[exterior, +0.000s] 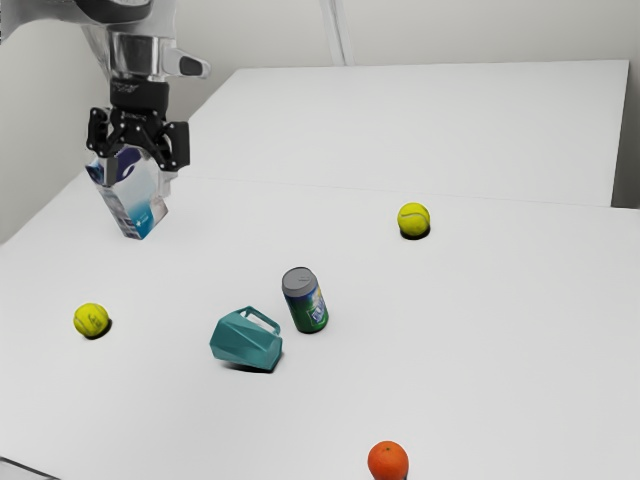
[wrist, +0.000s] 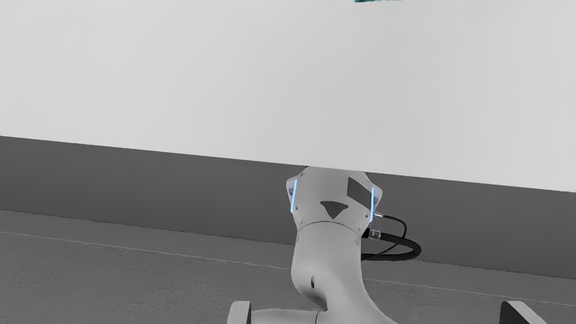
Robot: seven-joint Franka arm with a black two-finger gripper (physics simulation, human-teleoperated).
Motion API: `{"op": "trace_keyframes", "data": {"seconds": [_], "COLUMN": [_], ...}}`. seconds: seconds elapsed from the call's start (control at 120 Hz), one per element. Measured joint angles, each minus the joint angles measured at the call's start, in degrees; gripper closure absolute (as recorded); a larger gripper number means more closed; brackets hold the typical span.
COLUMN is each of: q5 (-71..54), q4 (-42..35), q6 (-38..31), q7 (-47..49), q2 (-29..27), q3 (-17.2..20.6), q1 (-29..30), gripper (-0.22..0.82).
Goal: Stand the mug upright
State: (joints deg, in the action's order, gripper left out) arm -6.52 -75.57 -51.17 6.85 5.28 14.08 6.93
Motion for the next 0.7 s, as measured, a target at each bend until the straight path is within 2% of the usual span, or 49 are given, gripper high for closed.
{"op": "trace_keyframes", "data": {"seconds": [0.1,0.125,0.158,0.183,0.25,0.308,0.442,0.583,0.633,0.7], "q5": [0.79,0.91,1.34,2.31,6.18,11.78,28.05,44.06,47.65,51.67], "q4": [-0.78,-1.37,-2.15,-3.68,-13.18,-22.73,-35.98,-46.99,-48.5,-49.76], "q6": [-10.06,-11.99,-14.32,-16.13,-23.01,-29.82,-43.12,-52.06,-54.29,-56.61], "q7": [-0.39,-0.46,-0.48,-0.55,-1.58,-3.42,-10.32,-20.22,-23.52,-27.6], "q2": [0.15,-0.14,-0.37,-0.57,-2.91,-4.87,-4.48,-2.33,-0.81,0.89], "q3": [-0.9,-4.14,-11.25,-15.02,-20.69,-24.39,-26.38,-26.63,-26.62,-26.56], "q1": [-0.07,-2.83,-9.14,-12.09,-13.83,-12.78,-3.08,7.17,7.77,4.02], "gripper": [0.0,0.0,0.0,0.0,0.0,0.0,0.0,0.0,0.0,0.0]}}
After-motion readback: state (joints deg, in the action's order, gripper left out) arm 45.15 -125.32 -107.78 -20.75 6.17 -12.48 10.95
